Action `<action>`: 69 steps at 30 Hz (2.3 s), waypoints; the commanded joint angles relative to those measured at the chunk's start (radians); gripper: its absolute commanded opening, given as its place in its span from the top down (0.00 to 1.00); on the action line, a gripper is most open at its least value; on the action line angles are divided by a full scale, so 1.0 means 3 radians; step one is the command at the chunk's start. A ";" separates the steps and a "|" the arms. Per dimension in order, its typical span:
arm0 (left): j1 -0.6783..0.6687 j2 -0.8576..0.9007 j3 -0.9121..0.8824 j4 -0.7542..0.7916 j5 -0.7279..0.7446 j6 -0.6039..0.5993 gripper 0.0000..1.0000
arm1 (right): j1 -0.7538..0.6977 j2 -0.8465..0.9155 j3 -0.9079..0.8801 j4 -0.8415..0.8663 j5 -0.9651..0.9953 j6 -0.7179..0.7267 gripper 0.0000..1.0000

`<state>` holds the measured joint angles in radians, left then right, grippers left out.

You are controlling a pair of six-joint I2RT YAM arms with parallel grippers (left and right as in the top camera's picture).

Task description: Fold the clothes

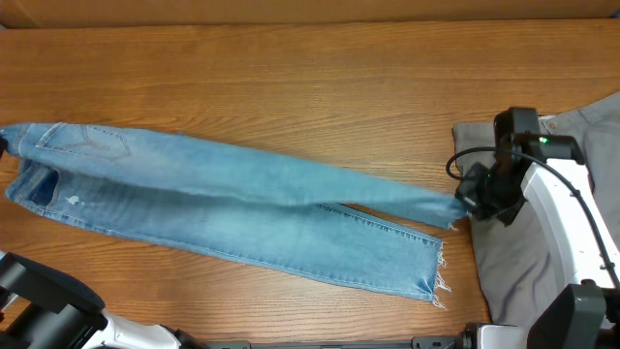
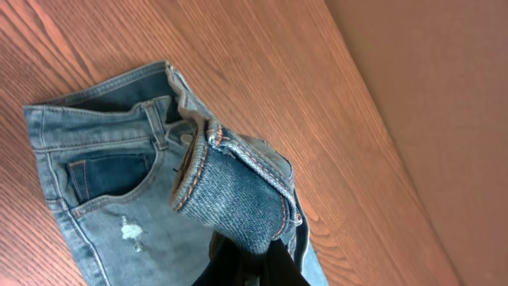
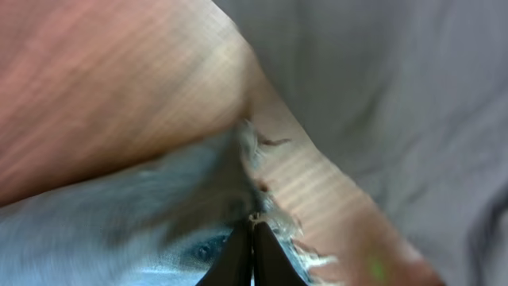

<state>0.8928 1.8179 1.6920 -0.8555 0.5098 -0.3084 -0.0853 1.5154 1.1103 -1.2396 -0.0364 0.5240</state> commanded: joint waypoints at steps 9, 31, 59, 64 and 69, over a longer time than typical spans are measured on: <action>0.0286 -0.0027 0.0130 -0.0106 0.0027 -0.0010 0.96 | -0.0020 -0.0048 -0.0214 -0.0535 0.0019 0.0237 0.93; 0.0383 -0.0027 0.0130 -0.0189 0.0116 -0.0034 0.92 | 0.0512 -0.0048 -0.0675 0.0320 -0.0710 0.0291 0.46; 0.0384 -0.0027 0.0130 -0.0201 0.0139 -0.0034 0.89 | 0.0290 -0.0102 -0.0879 0.0679 -0.0825 0.0451 0.96; 0.0469 -0.0032 0.0131 -0.0203 0.0139 -0.0036 0.92 | 0.0186 -0.0322 -0.0683 0.0242 -0.0832 0.0319 0.96; 0.0543 -0.0033 0.0131 -0.0252 0.0047 -0.0034 0.92 | 0.0191 -0.0548 -0.0685 0.0010 -0.0833 0.0324 0.96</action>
<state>1.0309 1.8179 1.6936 -0.9260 0.5312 -0.3126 -0.0227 1.3857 0.8848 -1.2121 -0.3077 0.6338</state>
